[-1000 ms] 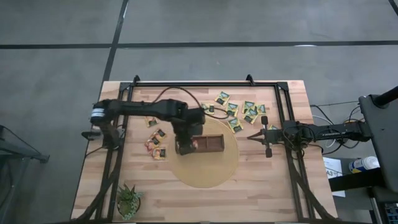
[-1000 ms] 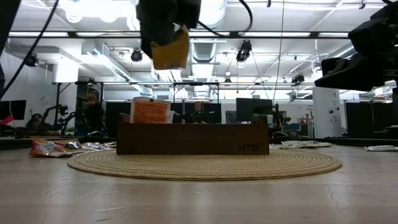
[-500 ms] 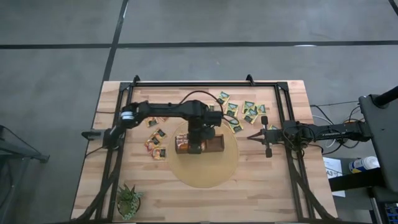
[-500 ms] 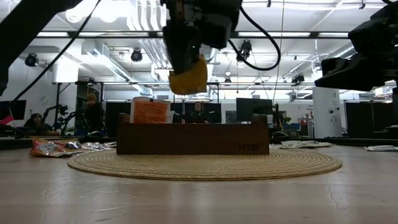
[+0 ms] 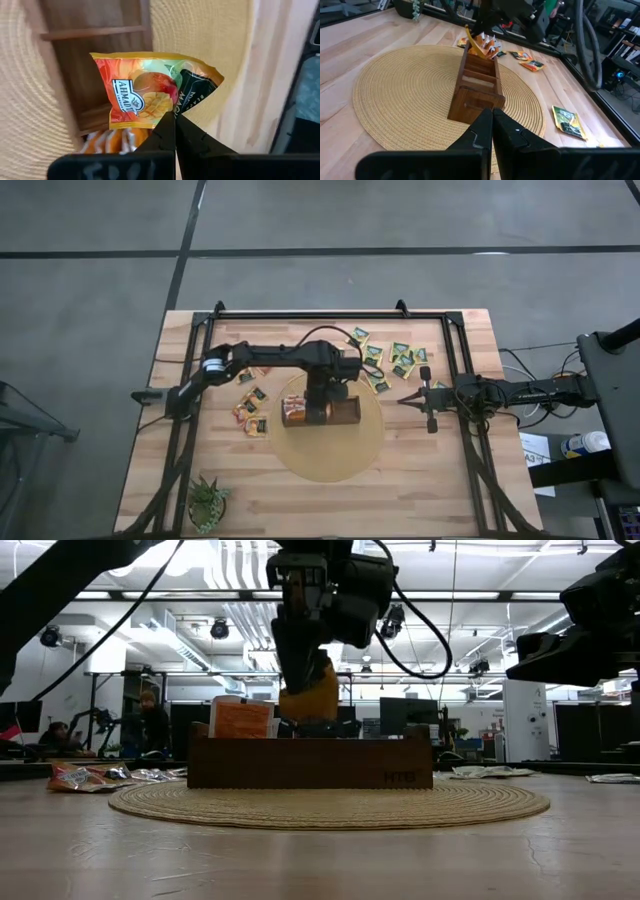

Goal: Pick & Place Tea
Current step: Put the orange tea bag into the middle section of the wooden organizer

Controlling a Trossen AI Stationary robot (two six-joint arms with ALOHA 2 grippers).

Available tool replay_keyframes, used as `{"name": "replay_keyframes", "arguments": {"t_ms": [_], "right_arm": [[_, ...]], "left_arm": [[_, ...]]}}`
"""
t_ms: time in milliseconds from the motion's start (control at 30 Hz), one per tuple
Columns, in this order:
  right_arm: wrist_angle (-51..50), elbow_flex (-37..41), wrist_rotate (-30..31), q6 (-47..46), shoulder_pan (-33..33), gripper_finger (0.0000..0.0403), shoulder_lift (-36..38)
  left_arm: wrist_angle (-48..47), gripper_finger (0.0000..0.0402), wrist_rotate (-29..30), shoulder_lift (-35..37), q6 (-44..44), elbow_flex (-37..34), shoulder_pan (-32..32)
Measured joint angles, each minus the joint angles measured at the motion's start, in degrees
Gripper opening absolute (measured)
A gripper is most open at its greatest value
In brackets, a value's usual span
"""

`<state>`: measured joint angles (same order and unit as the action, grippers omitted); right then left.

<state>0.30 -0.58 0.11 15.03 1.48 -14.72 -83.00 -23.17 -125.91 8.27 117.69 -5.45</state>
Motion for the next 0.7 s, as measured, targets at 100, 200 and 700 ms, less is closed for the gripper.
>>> {"name": "replay_keyframes", "arguments": {"t_ms": [100,200,700], "right_arm": [[0.00,0.00,0.01,0.00,-0.02,0.0009,0.00],[-0.02,-0.02,0.01,0.00,-0.01,0.0009,0.00],[-0.02,0.00,-0.01,0.00,0.00,0.0009,0.00]], "left_arm": [[0.04,0.0000,0.75,0.00,0.26,0.00,-0.27],[0.04,0.0000,2.23,0.00,1.12,0.00,-0.27],[0.42,0.0000,3.82,0.00,0.53,-0.09,-0.24]]}}
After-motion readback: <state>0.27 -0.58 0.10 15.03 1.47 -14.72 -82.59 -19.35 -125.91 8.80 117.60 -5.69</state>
